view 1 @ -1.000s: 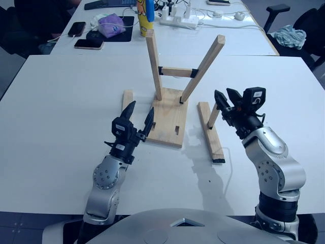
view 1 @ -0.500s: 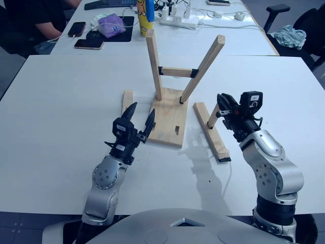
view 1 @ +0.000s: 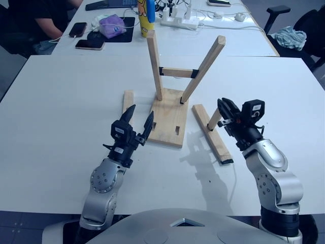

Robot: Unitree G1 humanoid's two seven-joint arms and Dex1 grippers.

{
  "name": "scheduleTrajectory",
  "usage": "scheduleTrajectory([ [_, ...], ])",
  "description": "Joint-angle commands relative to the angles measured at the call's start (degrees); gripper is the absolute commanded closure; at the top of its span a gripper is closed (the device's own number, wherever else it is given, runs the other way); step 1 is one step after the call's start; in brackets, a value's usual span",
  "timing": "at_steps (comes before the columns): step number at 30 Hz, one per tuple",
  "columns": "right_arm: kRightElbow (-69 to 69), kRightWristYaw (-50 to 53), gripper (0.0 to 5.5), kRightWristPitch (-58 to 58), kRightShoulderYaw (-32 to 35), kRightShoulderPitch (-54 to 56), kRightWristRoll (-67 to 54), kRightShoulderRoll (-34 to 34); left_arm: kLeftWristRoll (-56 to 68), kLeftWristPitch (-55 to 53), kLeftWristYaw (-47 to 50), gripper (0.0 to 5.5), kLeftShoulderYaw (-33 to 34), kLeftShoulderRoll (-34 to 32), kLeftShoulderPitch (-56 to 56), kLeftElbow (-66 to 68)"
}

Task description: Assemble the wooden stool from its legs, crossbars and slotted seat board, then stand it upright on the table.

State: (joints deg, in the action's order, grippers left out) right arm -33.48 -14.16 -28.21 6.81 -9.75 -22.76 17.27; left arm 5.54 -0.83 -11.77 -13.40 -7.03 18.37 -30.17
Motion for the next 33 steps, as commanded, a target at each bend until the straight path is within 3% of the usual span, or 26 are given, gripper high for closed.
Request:
scheduleTrajectory([
  [1, 5.44, -1.17, 5.11, -0.07, -0.84, -5.96, 1.98, 0.53, 0.20, -1.21, -0.34, 2.48, -0.01, -0.27, -0.52, -0.64],
  [18, 8.55, -1.13, 5.11, 5.87, -2.18, -4.23, 3.23, 0.37, 0.66, -0.60, -1.40, 2.48, 0.95, -0.54, -2.52, 1.41],
  [26, 9.40, -2.31, 3.82, 10.17, -0.52, -1.60, 2.51, -0.70, 0.57, 1.07, -1.51, 2.48, 1.48, -0.50, -2.80, 2.91],
  [33, 4.20, -1.71, 3.74, 3.93, 1.71, 6.34, -2.61, 1.21, -0.54, 2.71, -0.12, 2.48, 1.03, 0.50, -1.73, 3.46],
])
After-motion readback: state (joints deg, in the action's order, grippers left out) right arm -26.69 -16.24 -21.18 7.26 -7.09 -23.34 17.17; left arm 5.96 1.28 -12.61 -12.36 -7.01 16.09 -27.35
